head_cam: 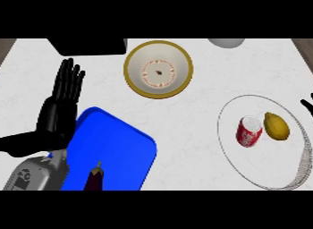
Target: Pick the can from the placemat and place it in the bowl
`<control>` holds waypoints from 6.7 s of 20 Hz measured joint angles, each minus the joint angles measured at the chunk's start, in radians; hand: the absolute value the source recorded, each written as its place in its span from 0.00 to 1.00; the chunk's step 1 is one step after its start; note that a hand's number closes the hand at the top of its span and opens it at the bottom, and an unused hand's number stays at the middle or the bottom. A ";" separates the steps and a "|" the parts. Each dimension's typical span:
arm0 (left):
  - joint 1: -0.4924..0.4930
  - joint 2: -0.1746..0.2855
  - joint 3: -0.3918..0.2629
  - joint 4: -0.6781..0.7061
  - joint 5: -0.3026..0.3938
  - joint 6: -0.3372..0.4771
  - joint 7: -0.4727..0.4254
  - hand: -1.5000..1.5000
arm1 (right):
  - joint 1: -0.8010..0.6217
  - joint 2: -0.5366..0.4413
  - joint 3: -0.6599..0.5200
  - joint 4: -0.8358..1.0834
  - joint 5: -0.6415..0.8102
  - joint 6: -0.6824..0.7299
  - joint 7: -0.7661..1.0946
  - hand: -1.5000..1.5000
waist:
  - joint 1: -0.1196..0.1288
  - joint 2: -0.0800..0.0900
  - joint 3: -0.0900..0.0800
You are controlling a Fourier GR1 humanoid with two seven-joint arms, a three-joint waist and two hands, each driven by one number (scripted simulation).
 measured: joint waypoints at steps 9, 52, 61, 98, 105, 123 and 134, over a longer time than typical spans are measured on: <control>0.047 0.008 -0.066 0.072 0.077 -0.124 0.142 0.50 | 0.037 -0.216 0.095 -0.146 0.342 -0.103 0.073 0.00 | 0.003 -0.001 -0.005; 0.055 -0.024 -0.089 0.102 0.107 -0.243 0.223 0.50 | -0.351 -0.100 0.577 -0.183 0.696 0.454 1.085 0.00 | 0.055 0.000 0.002; 0.066 -0.024 -0.069 0.089 0.099 -0.249 0.232 0.50 | -0.363 -0.062 0.600 -0.109 0.730 0.473 1.064 0.00 | 0.044 -0.002 0.003; 0.078 -0.114 0.007 0.085 0.004 -0.312 0.270 0.50 | -0.240 0.138 0.444 0.056 1.134 0.479 0.850 1.00 | 0.038 -0.003 0.002; 0.094 -0.118 0.021 0.050 0.003 -0.336 0.301 0.50 | -0.265 0.225 0.485 0.049 1.239 0.503 0.839 1.00 | 0.044 -0.002 0.003; 0.035 -0.137 0.014 0.115 -0.010 -0.366 0.287 0.50 | -0.760 0.528 0.982 0.060 1.169 0.279 0.955 1.00 | 0.101 0.001 0.004; 0.054 -0.141 0.026 0.109 -0.015 -0.360 0.282 0.50 | -1.044 0.525 0.918 0.010 1.161 0.275 1.046 1.00 | 0.076 -0.006 0.003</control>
